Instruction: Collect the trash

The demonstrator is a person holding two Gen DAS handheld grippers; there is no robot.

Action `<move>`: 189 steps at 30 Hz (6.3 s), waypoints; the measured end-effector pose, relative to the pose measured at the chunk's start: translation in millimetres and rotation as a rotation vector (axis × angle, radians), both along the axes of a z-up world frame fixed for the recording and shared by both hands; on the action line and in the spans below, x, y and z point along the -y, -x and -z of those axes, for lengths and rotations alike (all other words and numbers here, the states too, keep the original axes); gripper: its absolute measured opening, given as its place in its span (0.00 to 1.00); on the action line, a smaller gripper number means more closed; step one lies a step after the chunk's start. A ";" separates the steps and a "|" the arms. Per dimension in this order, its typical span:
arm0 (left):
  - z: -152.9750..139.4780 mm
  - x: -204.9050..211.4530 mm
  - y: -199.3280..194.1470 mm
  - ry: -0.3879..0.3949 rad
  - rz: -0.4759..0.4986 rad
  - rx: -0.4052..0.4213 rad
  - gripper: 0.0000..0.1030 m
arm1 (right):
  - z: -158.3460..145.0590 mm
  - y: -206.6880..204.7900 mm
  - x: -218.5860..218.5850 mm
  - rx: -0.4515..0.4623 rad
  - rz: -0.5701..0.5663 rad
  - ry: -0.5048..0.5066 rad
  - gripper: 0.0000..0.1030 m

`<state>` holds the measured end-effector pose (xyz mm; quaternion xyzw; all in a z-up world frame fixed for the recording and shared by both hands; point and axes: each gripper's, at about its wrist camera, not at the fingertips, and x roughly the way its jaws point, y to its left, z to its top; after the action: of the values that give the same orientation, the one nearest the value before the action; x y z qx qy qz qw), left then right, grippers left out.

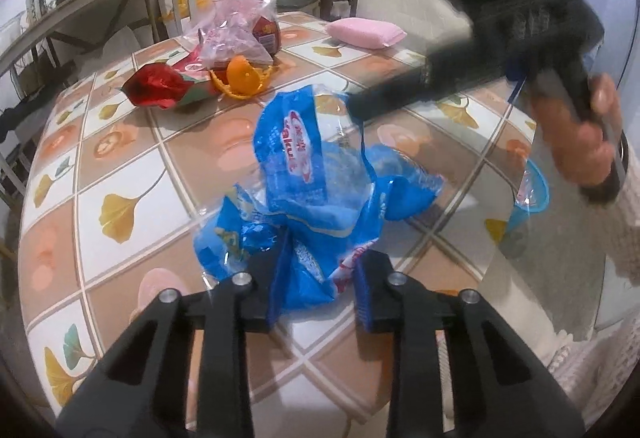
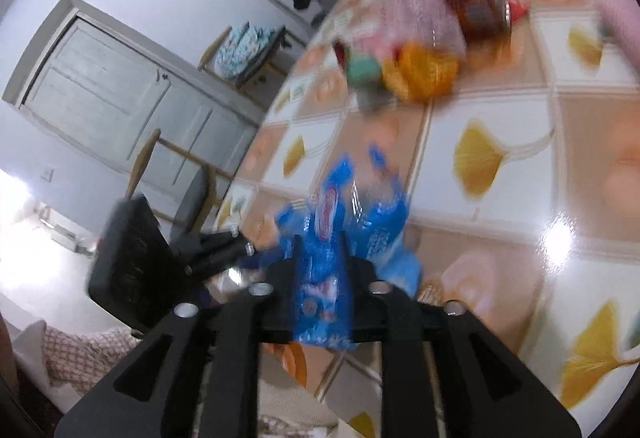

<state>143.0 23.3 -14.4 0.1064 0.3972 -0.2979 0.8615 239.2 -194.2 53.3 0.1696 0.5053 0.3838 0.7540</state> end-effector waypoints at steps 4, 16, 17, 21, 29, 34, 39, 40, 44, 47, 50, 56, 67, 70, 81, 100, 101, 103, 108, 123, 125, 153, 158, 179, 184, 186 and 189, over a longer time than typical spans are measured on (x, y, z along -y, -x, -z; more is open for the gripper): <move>0.5 -7.9 -1.2 0.037 -0.013 -0.012 0.16 | -40.9 -19.4 -2.8 0.170 0.080 0.102 0.61; 6.1 -27.9 -5.4 0.176 -0.059 -0.049 0.10 | -56.9 -156.5 -15.4 0.296 0.262 0.373 0.79; 6.5 -28.9 -5.4 0.181 -0.061 -0.050 0.10 | -52.4 -163.2 -17.3 0.289 0.257 0.382 0.78; 7.8 -31.5 -5.5 0.201 -0.070 -0.050 0.09 | -38.9 -169.4 -29.3 0.296 0.230 0.465 0.45; 8.0 -31.1 -2.0 0.201 -0.076 -0.033 0.08 | -45.6 -139.4 -48.1 0.431 0.222 0.596 0.19; 6.8 -31.8 0.3 0.212 -0.090 -0.030 0.07 | -59.9 -120.7 -48.7 0.491 0.231 0.604 0.15; -1.6 -32.8 3.2 0.230 -0.110 -0.002 0.07 | -86.1 -102.0 -37.5 0.541 0.285 0.567 0.14; -3.9 -32.9 3.4 0.233 -0.114 0.005 0.06 | -90.5 -99.0 -35.0 0.547 0.294 0.558 0.14; -17.9 -35.0 6.2 0.256 -0.132 0.043 0.06 | -112.1 -75.8 -17.9 0.575 0.337 0.509 0.14; -28.1 -34.6 6.5 0.275 -0.132 0.065 0.06 | -130.2 -46.3 2.6 0.606 0.378 0.474 0.13; -37.6 -27.8 8.2 0.284 -0.118 0.086 0.06 | -141.9 -20.9 23.2 0.622 0.417 0.450 0.13; -53.4 1.8 9.6 0.302 -0.045 0.100 0.06 | -155.3 34.9 78.9 0.628 0.524 0.427 0.13; -84.2 114.8 16.3 0.329 0.230 0.099 0.06 | -145.4 143.7 229.4 0.537 0.882 0.437 0.13; -89.4 159.9 22.2 0.329 0.331 0.085 0.06 | -135.0 175.4 269.2 0.504 0.993 0.448 0.13; -46.8 333.3 46.5 0.300 0.600 -0.139 0.06 | -34.3 281.8 411.7 0.268 1.340 0.429 0.13; 261.5 567.0 6.7 0.031 0.417 -0.884 0.06 | 159.5 270.4 523.8 -0.107 1.436 0.640 0.13; 275.8 571.2 4.7 -0.003 0.399 -0.879 0.06 | 163.4 266.1 522.7 -0.109 1.421 0.656 0.14; 297.3 578.3 -2.0 -0.053 0.369 -0.894 0.06 | 169.5 254.5 517.6 -0.117 1.379 0.659 0.14; 313.5 588.2 -7.1 -0.056 0.373 -0.866 0.07 | 208.2 220.1 517.7 -0.210 1.254 0.668 0.14; 265.8 579.5 -10.2 -0.024 0.400 -0.742 0.61 | 314.1 180.1 549.1 -0.546 1.068 0.687 0.14; 251.5 577.7 -10.2 -0.009 0.406 -0.708 0.62 | 306.7 183.0 552.3 -0.533 1.098 0.676 0.15; 12.1 386.1 91.9 0.142 0.695 -0.237 0.78 | 189.4 252.7 528.0 -0.260 1.264 0.426 0.73; -10.7 315.5 79.6 0.176 0.583 -0.171 0.78 | 230.4 205.3 518.5 -0.376 1.086 0.591 0.75; -25.4 210.1 63.1 0.287 0.409 -0.105 0.80 | 334.7 134.5 510.1 -0.644 0.926 0.763 0.67; -25.0 204.6 62.0 0.311 0.413 -0.108 0.81 | 275.2 161.0 512.7 -0.526 1.020 0.686 0.68; -23.9 202.0 60.7 0.321 0.409 -0.115 0.81 | 249.7 175.7 514.1 -0.478 1.067 0.633 0.68; -24.1 194.7 60.1 0.345 0.398 -0.123 0.81 | 209.6 199.4 511.4 -0.389 1.133 0.570 0.69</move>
<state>82.9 -171.4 9.7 0.0157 0.3633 -0.5304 0.7658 39.8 -705.7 -156.3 0.2691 0.5468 -0.2586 0.7494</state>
